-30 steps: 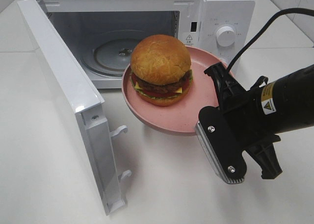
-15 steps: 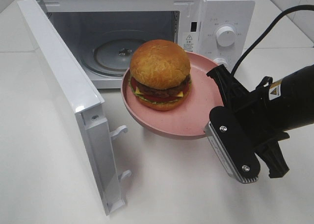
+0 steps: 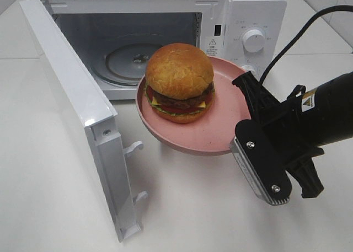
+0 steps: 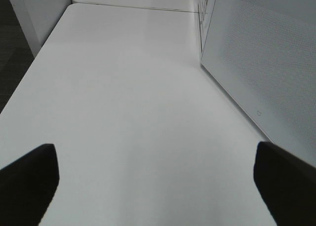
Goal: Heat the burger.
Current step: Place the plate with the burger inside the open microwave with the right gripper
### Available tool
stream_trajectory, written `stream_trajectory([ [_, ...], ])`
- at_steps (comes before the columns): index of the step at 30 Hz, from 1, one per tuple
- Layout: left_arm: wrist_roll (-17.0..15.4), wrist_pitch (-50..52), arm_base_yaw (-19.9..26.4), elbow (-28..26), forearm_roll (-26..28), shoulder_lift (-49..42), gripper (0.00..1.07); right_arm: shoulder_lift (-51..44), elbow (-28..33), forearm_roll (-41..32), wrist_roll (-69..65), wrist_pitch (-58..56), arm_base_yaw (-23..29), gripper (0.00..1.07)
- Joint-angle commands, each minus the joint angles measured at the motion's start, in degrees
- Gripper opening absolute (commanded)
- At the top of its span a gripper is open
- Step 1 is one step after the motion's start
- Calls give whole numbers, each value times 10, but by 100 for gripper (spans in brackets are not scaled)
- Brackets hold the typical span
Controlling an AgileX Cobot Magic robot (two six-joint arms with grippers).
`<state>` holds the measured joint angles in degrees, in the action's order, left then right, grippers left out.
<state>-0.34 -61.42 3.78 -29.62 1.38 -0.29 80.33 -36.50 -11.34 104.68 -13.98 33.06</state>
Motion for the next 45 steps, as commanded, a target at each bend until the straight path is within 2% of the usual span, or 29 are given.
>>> stream_trajectory([
  [1, -2, 1, 1, 1, 3, -7, 100, 7, -19, -5, -5, 25, -2, 0],
  [11, -2, 1, 1, 1, 3, -7, 100, 70, -93, -5, -11, -1, -1, 0],
  [16, -2, 1, 1, 1, 3, -7, 100, 95, -114, -5, -11, -5, -1, 0],
  [22, -2, 1, 1, 1, 3, -7, 100, 127, -148, -5, -11, -6, 26, 0],
  [37, -2, 1, 1, 1, 3, -7, 100, 189, -221, -5, -11, -18, 26, 0],
  [45, -1, 1, 1, 1, 3, -7, 100, 233, -293, -3, -28, -51, 26, 0],
])
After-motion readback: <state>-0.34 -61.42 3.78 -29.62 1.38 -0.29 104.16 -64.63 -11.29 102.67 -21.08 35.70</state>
